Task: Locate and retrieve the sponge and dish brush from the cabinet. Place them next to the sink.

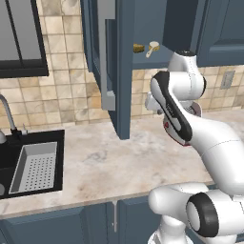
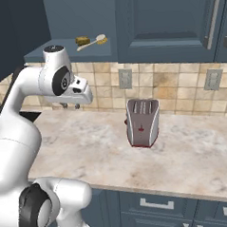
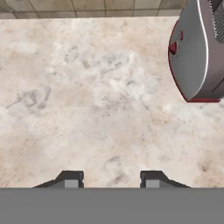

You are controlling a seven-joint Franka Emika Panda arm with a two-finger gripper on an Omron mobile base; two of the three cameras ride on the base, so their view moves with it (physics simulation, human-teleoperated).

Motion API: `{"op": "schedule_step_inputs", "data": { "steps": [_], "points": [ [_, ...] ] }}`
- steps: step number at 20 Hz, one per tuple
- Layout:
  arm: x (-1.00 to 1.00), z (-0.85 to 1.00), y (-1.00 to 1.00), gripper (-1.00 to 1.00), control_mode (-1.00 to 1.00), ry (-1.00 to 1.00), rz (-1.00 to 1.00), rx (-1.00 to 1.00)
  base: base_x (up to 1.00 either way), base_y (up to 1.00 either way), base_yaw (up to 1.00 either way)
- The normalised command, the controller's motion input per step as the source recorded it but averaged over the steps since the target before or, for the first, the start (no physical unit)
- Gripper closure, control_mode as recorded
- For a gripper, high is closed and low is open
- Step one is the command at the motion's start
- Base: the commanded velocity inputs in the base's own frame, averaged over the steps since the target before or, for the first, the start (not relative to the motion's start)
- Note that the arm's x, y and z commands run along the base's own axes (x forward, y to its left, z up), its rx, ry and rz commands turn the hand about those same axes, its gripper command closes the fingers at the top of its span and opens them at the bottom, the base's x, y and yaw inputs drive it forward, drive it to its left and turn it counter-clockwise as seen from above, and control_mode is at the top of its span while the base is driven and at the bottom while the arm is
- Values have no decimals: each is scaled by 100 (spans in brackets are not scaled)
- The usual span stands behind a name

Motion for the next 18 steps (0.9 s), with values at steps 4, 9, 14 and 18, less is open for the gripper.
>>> {"op": "schedule_step_inputs", "data": {
  "steps": [4, 9, 14, 18],
  "points": [
    [0, 0, 0, -100, -100, 0, 0, 0, 0, 0, 0],
    [-11, 4, 6, -100, -100, -7, -4, 0, 0, 0, 0],
    [-27, 30, 9, -100, -100, -20, -8, -2, 0, 0, 0],
    [-22, 38, 23, -100, -100, -20, -17, -6, 0, 0, 0]
  ]
}}
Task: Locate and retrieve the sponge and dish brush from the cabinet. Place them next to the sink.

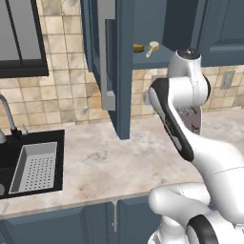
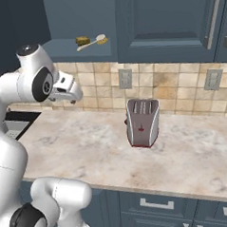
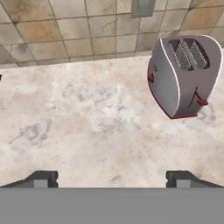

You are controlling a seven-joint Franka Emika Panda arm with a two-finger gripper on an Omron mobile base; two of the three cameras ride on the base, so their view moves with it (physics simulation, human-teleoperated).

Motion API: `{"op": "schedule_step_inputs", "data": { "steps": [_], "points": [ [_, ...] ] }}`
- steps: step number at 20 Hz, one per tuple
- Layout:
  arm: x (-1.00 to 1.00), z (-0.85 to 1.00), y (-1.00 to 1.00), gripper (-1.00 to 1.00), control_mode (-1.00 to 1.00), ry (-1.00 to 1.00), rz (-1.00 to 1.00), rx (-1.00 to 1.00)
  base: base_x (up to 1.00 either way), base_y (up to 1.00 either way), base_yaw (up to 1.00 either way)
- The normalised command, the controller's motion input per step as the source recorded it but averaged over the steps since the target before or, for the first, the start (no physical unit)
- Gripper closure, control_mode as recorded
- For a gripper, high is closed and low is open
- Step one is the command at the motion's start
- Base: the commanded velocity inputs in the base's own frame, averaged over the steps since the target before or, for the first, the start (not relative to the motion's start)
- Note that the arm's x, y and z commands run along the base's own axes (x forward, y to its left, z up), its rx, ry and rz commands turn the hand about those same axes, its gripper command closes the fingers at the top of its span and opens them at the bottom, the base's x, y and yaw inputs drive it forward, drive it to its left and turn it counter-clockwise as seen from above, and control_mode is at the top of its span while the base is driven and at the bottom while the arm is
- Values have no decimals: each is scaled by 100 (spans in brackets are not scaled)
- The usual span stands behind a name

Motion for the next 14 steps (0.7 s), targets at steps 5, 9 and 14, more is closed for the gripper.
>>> {"op": "schedule_step_inputs", "data": {
  "steps": [5, 9, 14],
  "points": [
    [-9, 38, 11, -100, -100, -13, -17, -6, 0, 0, 0],
    [5, 41, 4, -100, -100, -8, -7, -1, 0, 0, 0],
    [3, 42, 0, -100, -100, -9, -4, 0, 0, 0, 0]
  ]
}}
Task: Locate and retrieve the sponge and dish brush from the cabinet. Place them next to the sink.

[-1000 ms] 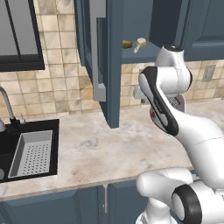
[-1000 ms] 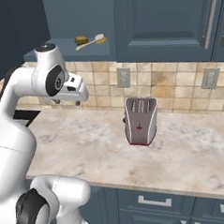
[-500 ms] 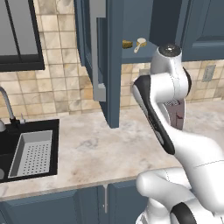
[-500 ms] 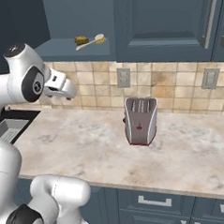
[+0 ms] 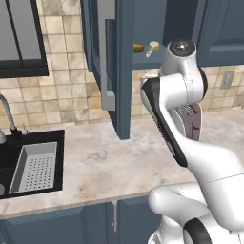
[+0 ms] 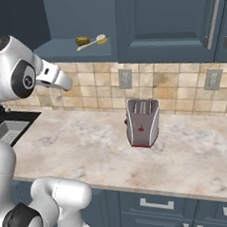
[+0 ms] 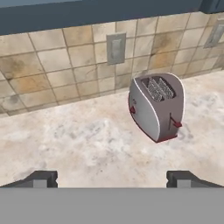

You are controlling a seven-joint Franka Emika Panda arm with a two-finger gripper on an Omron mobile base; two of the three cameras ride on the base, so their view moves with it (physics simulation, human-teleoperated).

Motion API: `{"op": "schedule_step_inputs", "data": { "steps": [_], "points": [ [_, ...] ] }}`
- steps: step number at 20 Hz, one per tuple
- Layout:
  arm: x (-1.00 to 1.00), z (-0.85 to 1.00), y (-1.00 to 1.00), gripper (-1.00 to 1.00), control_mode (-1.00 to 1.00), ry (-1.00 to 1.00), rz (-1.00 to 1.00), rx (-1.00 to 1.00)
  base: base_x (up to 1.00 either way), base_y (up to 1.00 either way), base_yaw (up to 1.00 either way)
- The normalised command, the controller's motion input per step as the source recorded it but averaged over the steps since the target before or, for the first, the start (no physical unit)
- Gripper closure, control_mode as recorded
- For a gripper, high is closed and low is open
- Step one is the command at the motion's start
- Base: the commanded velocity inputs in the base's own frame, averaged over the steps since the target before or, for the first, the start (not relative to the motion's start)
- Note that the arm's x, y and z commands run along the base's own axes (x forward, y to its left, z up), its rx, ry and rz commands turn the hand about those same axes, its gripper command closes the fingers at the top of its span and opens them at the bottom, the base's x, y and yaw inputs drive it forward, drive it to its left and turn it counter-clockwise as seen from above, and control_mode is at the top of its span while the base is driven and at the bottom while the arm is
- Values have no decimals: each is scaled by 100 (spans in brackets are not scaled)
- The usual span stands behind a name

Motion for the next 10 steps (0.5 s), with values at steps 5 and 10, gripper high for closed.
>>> {"op": "schedule_step_inputs", "data": {
  "steps": [5, 10],
  "points": [
    [17, 44, 0, -100, -100, -11, 0, 0, 0, 0, 0],
    [37, 30, 0, -100, -100, -8, 2, 0, 0, 0, 0]
  ]
}}
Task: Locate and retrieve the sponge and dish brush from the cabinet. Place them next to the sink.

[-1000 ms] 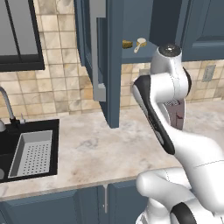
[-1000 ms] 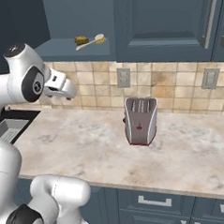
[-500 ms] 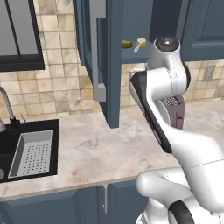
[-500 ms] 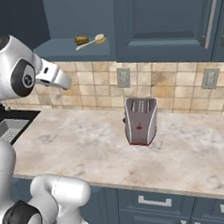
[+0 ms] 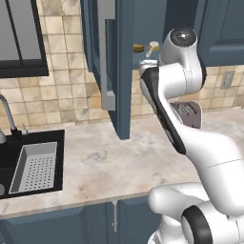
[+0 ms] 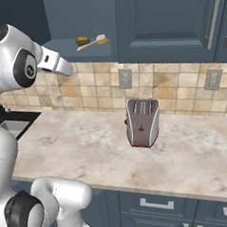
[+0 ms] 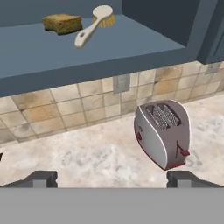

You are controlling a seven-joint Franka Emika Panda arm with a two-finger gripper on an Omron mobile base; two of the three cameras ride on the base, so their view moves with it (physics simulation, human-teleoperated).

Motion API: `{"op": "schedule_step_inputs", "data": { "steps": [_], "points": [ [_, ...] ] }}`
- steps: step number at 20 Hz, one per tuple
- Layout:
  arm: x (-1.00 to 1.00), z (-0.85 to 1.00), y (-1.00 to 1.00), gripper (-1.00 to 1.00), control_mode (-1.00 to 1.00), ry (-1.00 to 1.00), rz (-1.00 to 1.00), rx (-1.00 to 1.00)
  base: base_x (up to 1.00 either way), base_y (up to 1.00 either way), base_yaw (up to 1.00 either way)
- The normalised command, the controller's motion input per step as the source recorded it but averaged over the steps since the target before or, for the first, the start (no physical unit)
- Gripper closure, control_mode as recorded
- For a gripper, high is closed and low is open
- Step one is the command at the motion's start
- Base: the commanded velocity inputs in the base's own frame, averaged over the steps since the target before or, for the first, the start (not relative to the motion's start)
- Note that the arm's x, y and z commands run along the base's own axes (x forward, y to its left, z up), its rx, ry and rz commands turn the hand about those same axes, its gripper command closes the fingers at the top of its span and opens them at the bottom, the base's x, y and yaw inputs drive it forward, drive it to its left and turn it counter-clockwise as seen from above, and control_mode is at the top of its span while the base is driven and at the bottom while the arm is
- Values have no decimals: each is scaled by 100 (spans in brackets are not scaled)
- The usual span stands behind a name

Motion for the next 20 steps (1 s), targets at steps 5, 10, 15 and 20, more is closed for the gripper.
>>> {"op": "schedule_step_inputs", "data": {
  "steps": [5, 10, 15, 20],
  "points": [
    [63, 12, 0, -100, -100, -4, 2, 0, 0, 0, 0],
    [62, 29, 10, -100, -100, -4, 0, 0, 0, 0, 0],
    [56, 25, 7, -100, -100, -3, 1, 0, 0, 0, 0],
    [55, 0, 2, -100, -100, -1, 3, 0, 0, 0, 0]
  ]
}}
